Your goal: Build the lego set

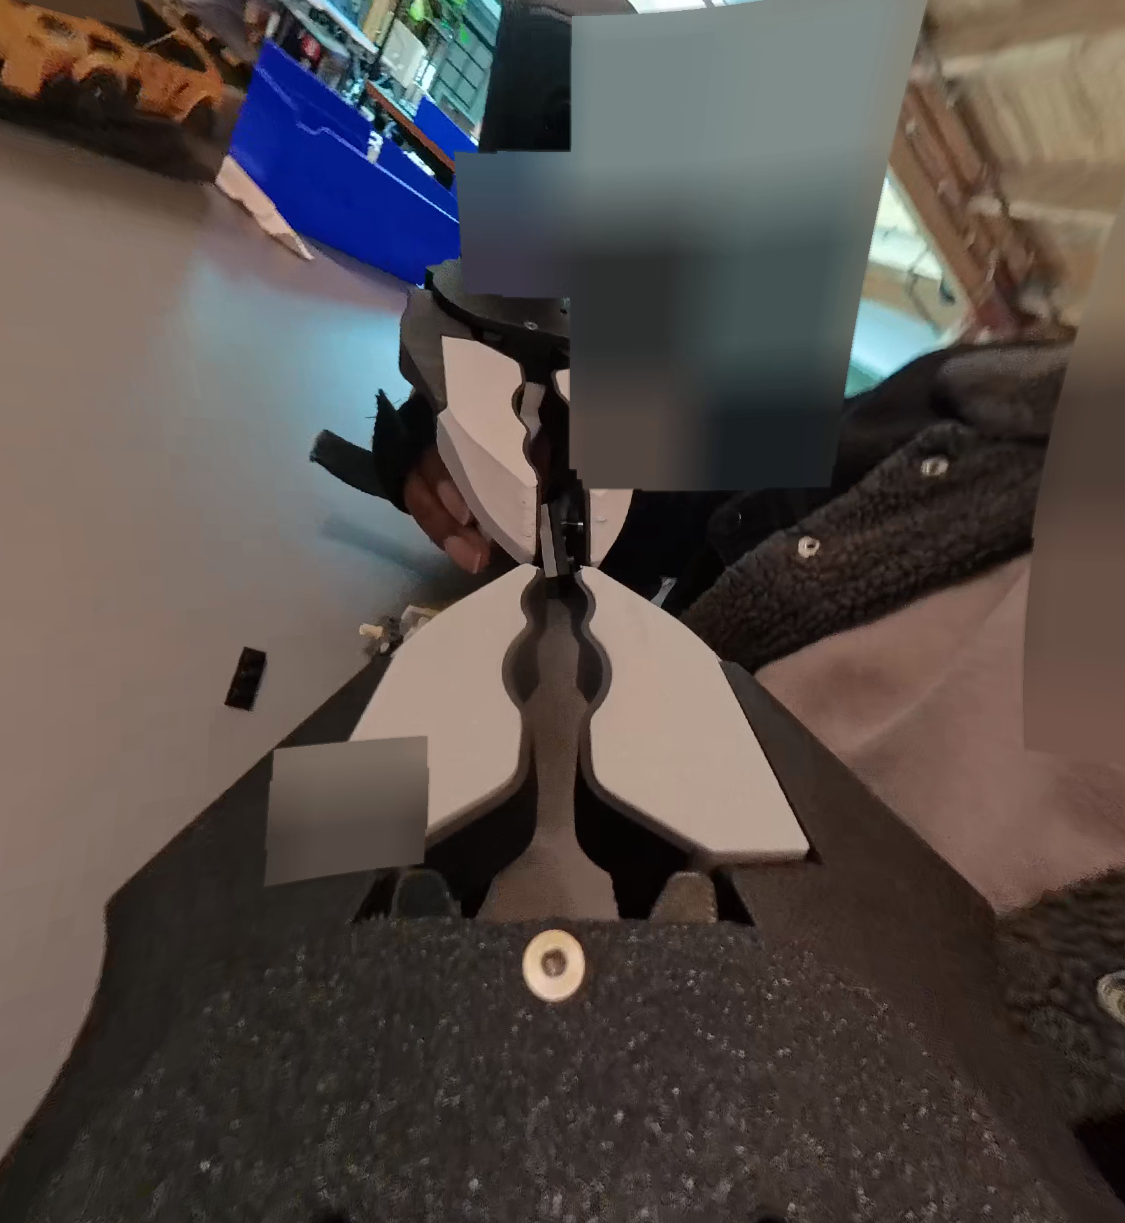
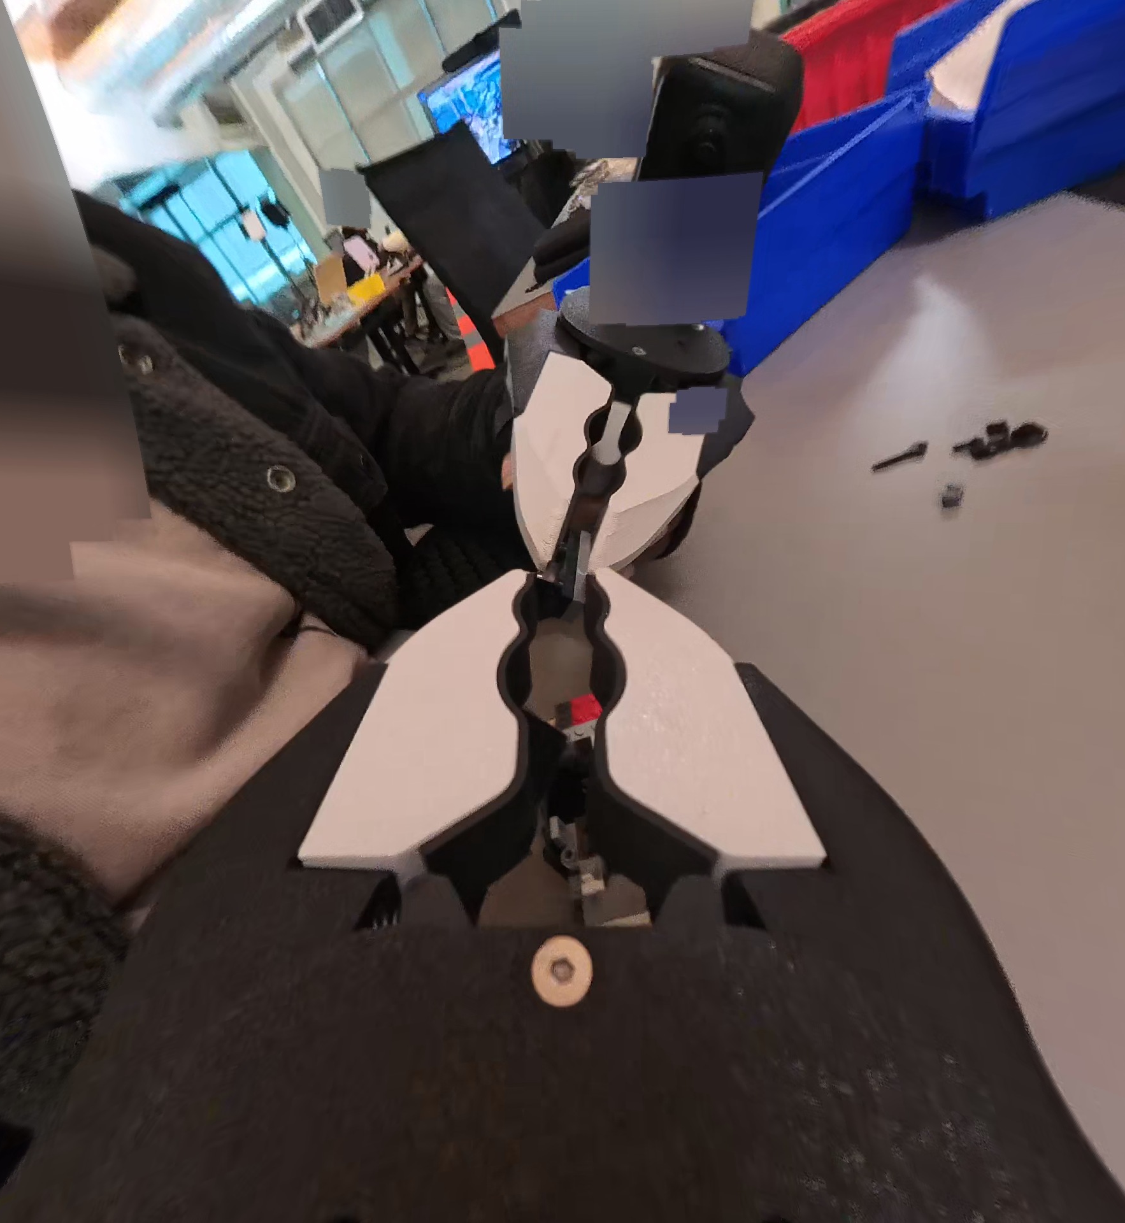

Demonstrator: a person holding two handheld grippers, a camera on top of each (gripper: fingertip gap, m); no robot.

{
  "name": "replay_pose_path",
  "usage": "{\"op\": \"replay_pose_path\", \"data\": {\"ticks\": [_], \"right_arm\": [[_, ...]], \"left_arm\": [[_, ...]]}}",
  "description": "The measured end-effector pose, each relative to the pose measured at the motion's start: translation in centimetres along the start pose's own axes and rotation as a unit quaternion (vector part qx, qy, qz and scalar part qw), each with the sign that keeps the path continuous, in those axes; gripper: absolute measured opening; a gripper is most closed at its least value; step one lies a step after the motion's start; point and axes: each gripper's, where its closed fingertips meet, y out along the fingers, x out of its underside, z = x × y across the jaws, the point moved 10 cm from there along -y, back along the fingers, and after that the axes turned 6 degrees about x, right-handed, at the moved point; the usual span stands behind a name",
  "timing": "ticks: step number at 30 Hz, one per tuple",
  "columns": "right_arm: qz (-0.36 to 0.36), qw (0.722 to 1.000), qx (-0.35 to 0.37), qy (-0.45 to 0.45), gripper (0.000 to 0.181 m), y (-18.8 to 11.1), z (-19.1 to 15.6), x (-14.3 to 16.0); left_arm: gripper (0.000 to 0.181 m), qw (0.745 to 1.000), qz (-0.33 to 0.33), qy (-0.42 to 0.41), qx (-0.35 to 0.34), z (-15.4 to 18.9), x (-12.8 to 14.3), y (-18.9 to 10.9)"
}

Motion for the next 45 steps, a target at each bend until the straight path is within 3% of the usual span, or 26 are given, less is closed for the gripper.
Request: {"op": "replay_pose_path", "data": {"ticks": [5, 11, 17, 23, 26, 29, 31, 35, 45], "right_arm": [[-0.04, 0.987, 0.047, -0.147, 0.013, 0.6, -2.1, -0.4], [-0.039, 0.967, 0.09, -0.235, 0.011, 1.3, -3.5, -0.3], [-0.04, 0.952, 0.109, -0.283, 0.011, 1.5, -3.9, -0.2], [-0.04, 0.947, 0.166, -0.274, 0.013, 1.1, -3.0, -0.3], [-0.029, 0.927, 0.193, -0.321, 0.021, 0.7, -3.4, -0.7], [-0.069, 0.895, 0.221, -0.381, 0.023, 0.8, -3.6, -0.3], [-0.077, 0.894, 0.219, -0.382, 0.024, 1.0, -3.6, -0.1], [-0.082, 0.9, 0.212, -0.373, 0.021, 1.1, -3.3, 0.1], [-0.092, 0.903, 0.171, -0.383, 0.008, 1.3, -3.4, 0.6]], "left_arm": [[0.006, 0.987, -0.072, 0.142, -0.023, 1.4, -0.1, -0.2], [0.006, 0.934, -0.146, 0.314, -0.092, 3.6, -0.2, -0.3], [0.006, 0.909, -0.163, 0.365, -0.118, 4.2, -0.1, -0.2], [0.006, 0.943, -0.109, 0.285, -0.13, 2.4, -0.2, -0.4], [0.006, 0.964, -0.093, 0.203, -0.142, 1.4, -0.4, -0.6], [0.006, 0.987, -0.066, 0.088, -0.119, 0.6, -0.6, -1.0], [0.006, 0.995, -0.043, 0.004, -0.092, -0.1, -0.5, -1.2], [0.006, 0.994, -0.031, -0.096, -0.047, -1.0, 0.2, -1.2], [0.006, 0.987, -0.048, -0.152, 0.005, -1.3, 0.9, -0.5]]}}
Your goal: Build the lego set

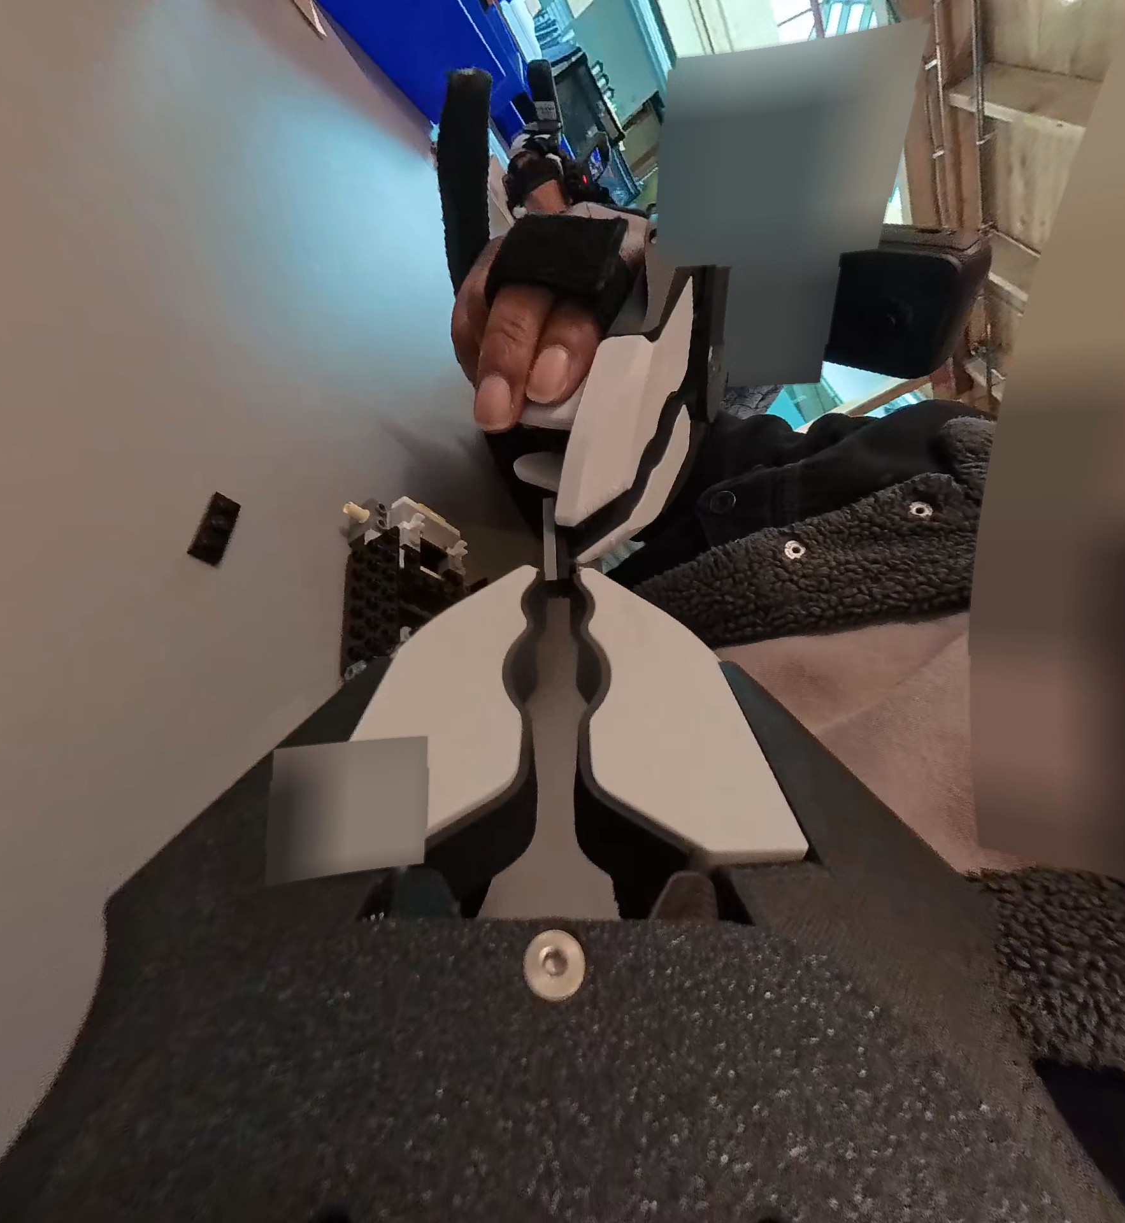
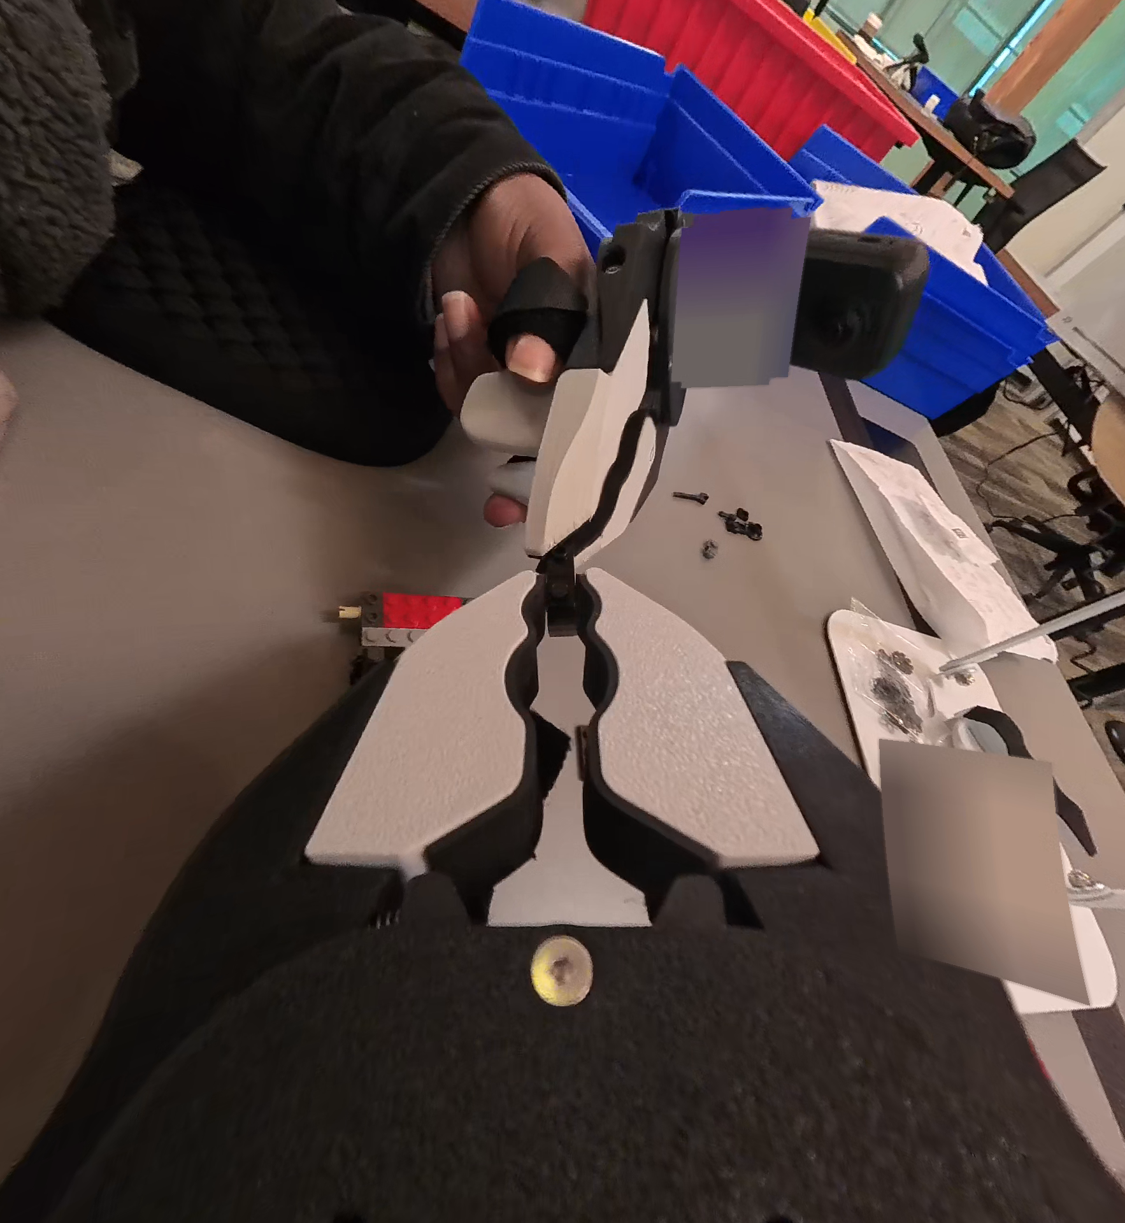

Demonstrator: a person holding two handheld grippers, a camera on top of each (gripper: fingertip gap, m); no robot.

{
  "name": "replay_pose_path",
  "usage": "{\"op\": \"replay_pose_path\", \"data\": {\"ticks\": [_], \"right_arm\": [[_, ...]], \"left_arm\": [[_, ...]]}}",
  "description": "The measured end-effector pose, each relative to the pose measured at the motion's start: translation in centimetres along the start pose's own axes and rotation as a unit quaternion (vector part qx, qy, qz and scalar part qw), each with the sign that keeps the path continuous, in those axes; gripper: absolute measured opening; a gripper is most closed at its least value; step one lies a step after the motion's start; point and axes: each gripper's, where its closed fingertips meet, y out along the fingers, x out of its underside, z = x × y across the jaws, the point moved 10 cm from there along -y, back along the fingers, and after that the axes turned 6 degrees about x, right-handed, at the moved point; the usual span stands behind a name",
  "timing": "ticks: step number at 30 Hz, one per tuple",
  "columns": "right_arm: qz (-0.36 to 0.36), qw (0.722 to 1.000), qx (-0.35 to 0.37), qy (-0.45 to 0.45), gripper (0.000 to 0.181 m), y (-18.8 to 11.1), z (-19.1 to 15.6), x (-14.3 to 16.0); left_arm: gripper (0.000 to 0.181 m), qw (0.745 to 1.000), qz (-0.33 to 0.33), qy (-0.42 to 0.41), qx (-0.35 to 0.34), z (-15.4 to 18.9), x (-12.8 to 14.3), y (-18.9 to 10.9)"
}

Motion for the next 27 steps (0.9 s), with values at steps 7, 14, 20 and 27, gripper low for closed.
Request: {"op": "replay_pose_path", "data": {"ticks": [7, 14, 20, 27], "right_arm": [[0.005, 1.0, -0.024, -0.017, 0.008, -0.11, -0.18, 0.12], [0.006, 0.999, -0.033, -0.039, 0.008, -0.19, -0.4, 0.17], [-0.001, 1.0, -0.028, -0.008, 0.009, -0.08, -0.13, 0.24], [-0.002, 1.0, -0.025, -0.001, 0.011, -0.23, 0.11, 0.3]], "left_arm": [[0.006, 1.0, -0.015, -0.018, 0.021, -0.3, 0.29, 0.3], [0.006, 0.999, -0.024, -0.024, 0.027, -0.45, 0.49, 0.55], [0.006, 0.999, -0.013, -0.032, 0.029, -0.68, 0.41, 0.38], [0.006, 0.999, -0.007, -0.036, 0.029, -0.81, 0.35, 0.12]]}}
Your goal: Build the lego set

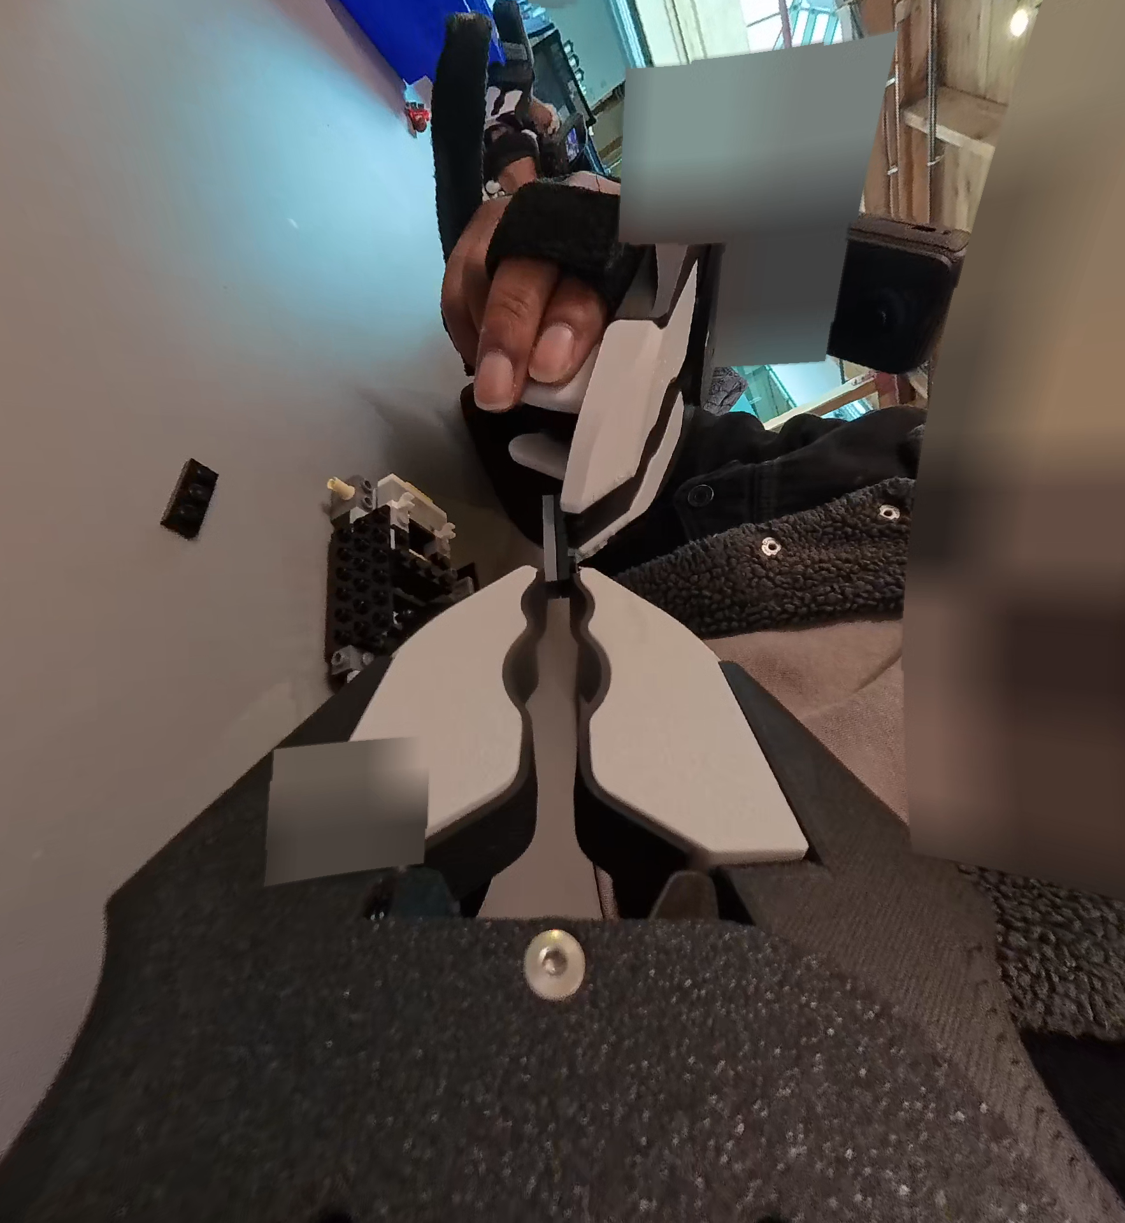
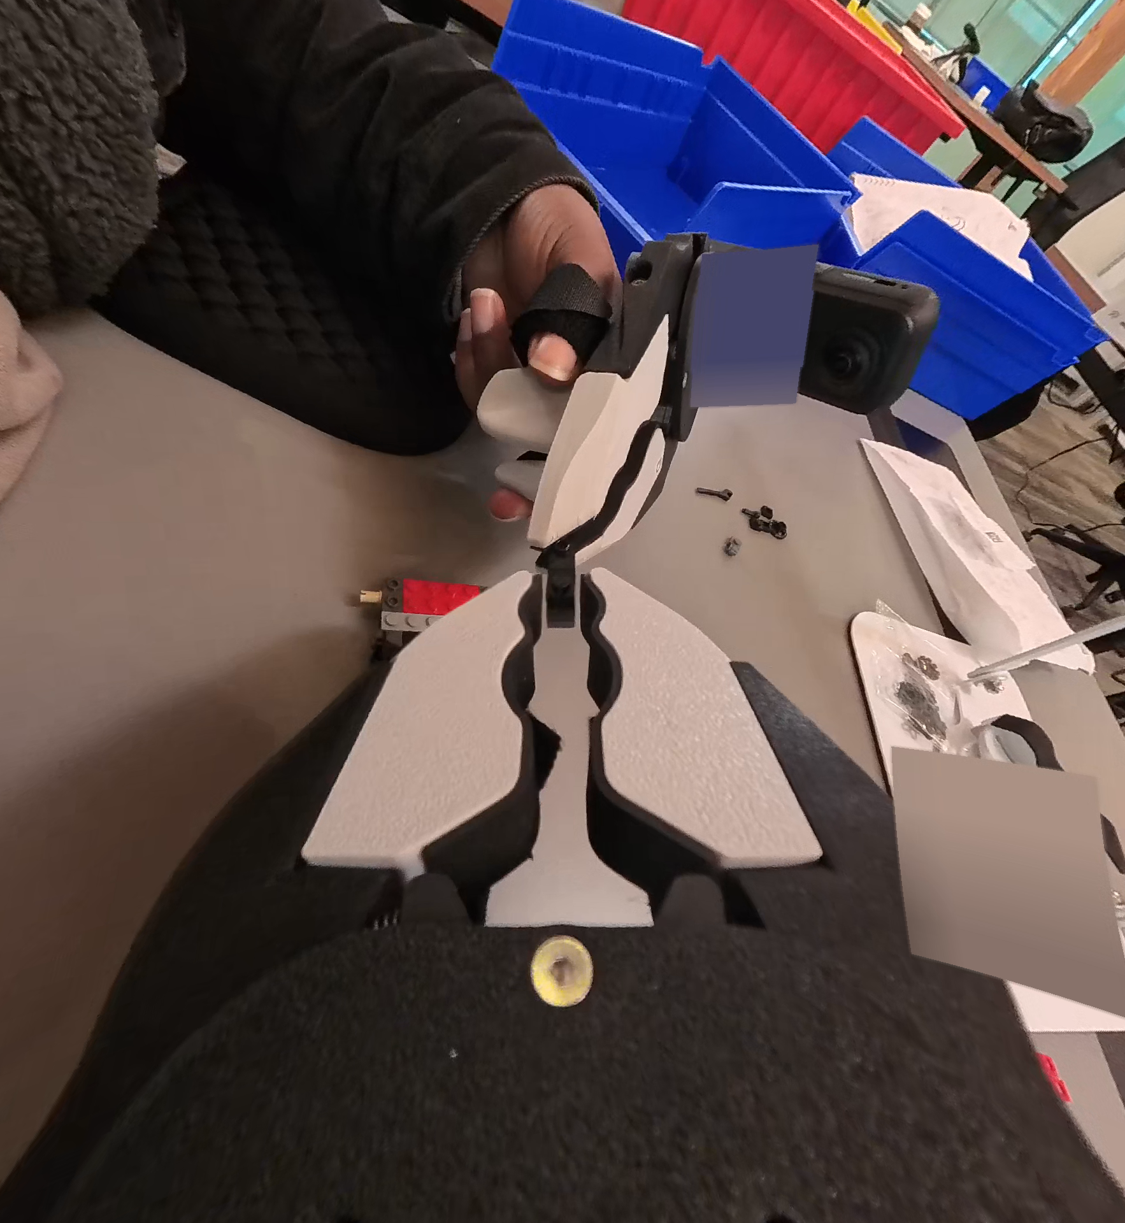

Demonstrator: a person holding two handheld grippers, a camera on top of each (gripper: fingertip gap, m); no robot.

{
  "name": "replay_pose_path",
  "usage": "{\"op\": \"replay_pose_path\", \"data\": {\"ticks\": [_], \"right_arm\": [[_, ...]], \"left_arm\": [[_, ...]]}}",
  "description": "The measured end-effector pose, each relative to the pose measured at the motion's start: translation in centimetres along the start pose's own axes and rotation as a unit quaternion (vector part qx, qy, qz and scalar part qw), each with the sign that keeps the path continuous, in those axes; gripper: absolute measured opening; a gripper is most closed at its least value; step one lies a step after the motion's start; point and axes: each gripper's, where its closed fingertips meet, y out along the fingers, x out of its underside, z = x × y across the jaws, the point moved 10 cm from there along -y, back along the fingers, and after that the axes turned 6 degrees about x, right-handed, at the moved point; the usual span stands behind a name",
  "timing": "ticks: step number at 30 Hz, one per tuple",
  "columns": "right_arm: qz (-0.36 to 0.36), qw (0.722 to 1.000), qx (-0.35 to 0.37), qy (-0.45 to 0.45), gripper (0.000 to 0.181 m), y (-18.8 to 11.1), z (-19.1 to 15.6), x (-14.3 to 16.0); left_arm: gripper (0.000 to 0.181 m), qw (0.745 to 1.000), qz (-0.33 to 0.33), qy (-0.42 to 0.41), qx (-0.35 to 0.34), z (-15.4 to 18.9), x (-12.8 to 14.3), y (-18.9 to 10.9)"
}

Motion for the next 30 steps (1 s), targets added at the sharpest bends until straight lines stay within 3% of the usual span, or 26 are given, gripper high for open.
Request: {"op": "replay_pose_path", "data": {"ticks": [16, 30], "right_arm": [[0.008, 0.998, -0.018, -0.056, 0.008, -0.14, -0.62, 0.08], [-0.012, 1.0, -0.007, -0.005, 0.008, -0.17, 0.06, 0.3]], "left_arm": [[0.006, 0.999, -0.031, 0.006, 0.003, 0.0, 0.33, 0.51], [0.006, 1.0, -0.016, 0.01, -0.011, -0.05, 0.1, 0.07]]}}
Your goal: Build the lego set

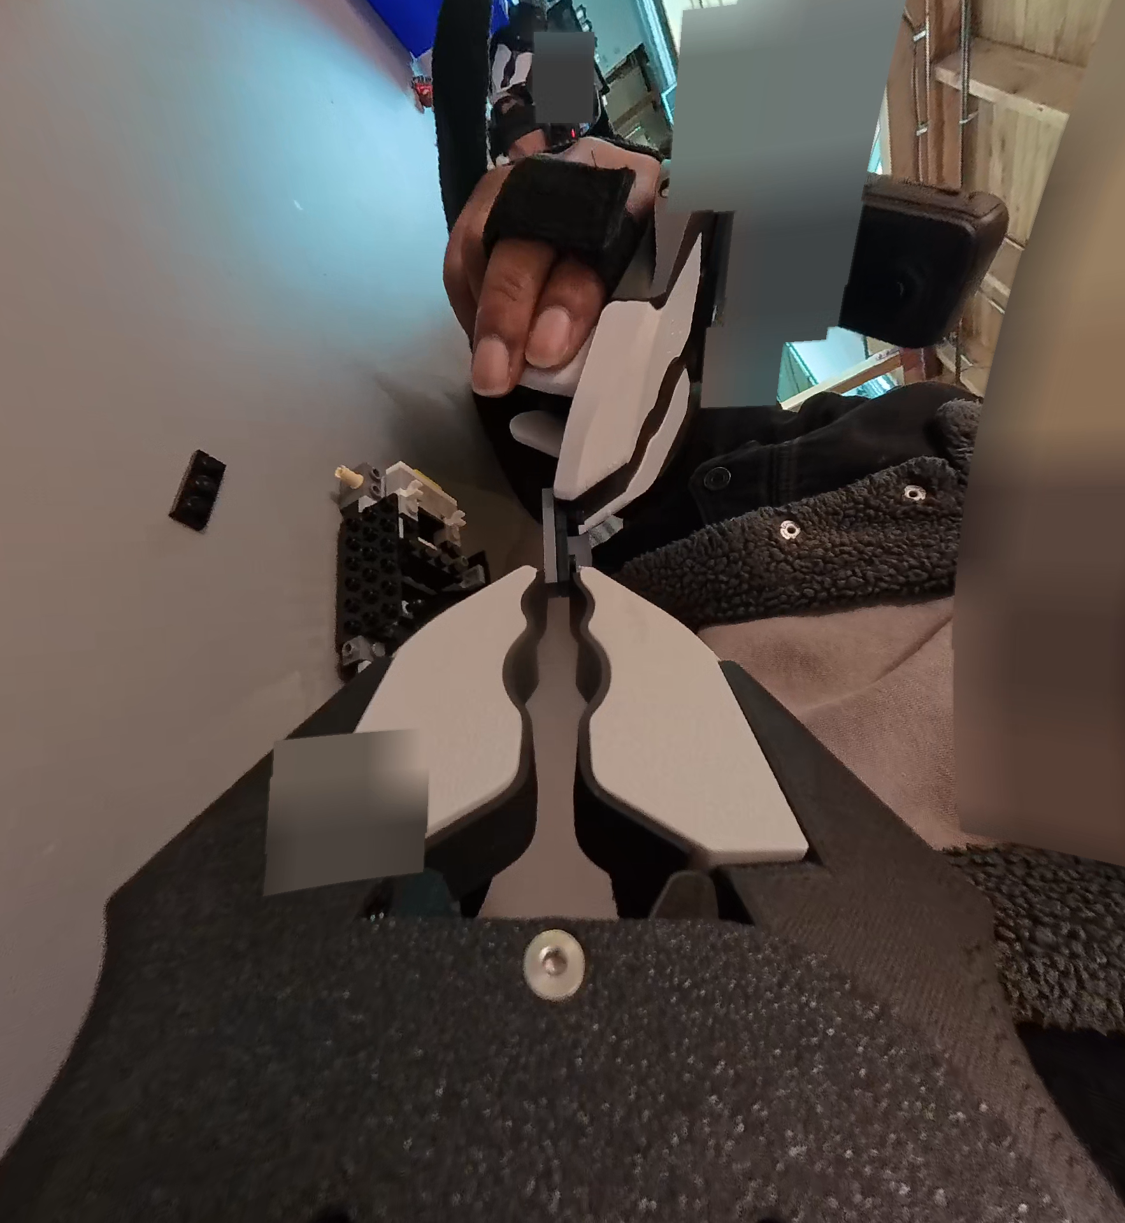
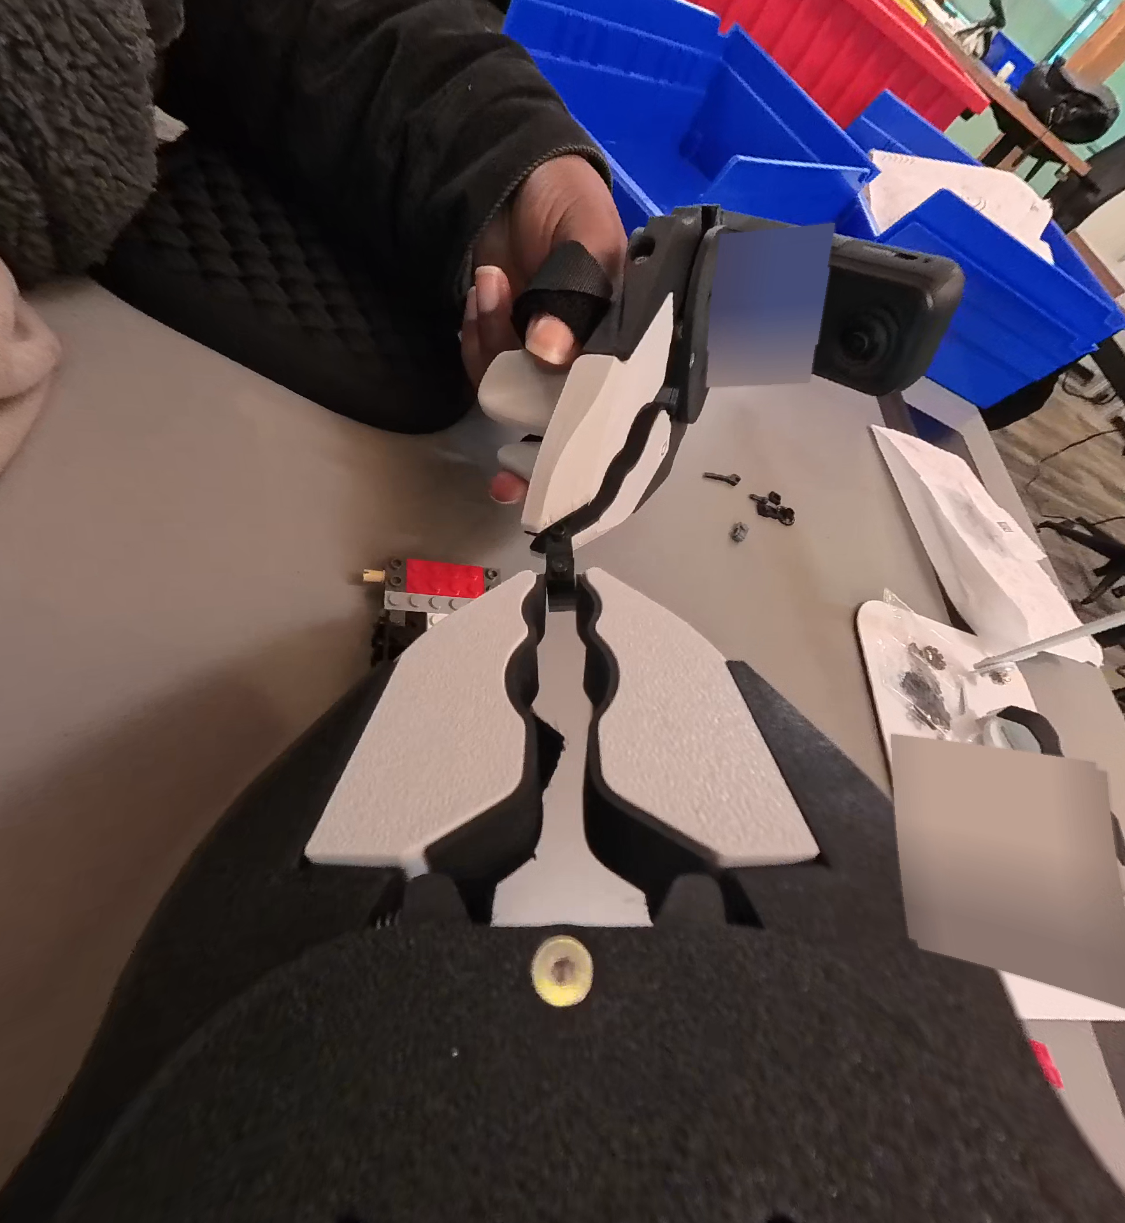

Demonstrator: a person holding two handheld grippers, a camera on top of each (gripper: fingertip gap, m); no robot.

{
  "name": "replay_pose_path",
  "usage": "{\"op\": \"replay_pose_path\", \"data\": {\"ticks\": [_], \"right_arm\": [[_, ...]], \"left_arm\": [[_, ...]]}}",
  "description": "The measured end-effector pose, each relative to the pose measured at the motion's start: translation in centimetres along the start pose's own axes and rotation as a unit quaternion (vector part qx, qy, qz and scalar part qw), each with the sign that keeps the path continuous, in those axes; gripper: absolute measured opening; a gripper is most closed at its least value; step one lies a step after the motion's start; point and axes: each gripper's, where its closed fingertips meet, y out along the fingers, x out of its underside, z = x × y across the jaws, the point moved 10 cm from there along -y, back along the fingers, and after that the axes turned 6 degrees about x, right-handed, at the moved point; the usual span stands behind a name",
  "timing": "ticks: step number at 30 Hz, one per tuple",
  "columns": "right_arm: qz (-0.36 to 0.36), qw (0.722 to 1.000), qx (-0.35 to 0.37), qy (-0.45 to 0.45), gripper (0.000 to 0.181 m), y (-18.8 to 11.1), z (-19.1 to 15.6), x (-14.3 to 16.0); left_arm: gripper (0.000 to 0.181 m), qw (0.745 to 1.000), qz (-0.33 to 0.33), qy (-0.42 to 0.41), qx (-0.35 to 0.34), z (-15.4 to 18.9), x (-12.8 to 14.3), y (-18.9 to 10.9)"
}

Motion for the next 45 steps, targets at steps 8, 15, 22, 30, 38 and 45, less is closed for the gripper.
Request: {"op": "replay_pose_path", "data": {"ticks": [8, 15, 22, 30, 38, 45], "right_arm": [[0.008, 1.0, -0.015, 0.024, 0.007, -0.07, 0.19, 0.05], [0.006, 0.999, 0.003, 0.048, 0.009, 0.18, 0.4, 0.22], [0.004, 0.998, -0.007, 0.062, 0.009, 0.18, 0.42, 0.26], [0.008, 0.997, -0.017, 0.071, 0.007, 0.26, 0.41, 0.32], [0.012, 0.995, -0.024, 0.091, 0.008, 0.32, 0.56, 0.41], [0.023, 0.99, -0.024, 0.136, 0.008, 0.42, 0.94, 0.62]], "left_arm": [[0.006, 1.0, -0.002, 0.011, -0.006, 0.32, -0.05, 0.0], [0.006, 1.0, 0.008, 0.019, -0.021, 0.33, -0.2, -0.29], [0.006, 0.999, -0.006, 0.037, -0.033, 0.54, -0.11, -0.15], [0.006, 0.998, -0.012, 0.048, -0.04, 0.73, -0.13, -0.24], [0.006, 0.998, -0.013, 0.053, -0.044, 0.77, -0.15, -0.32], [0.007, 0.997, -0.007, 0.058, -0.048, 0.82, -0.23, -0.47]]}}
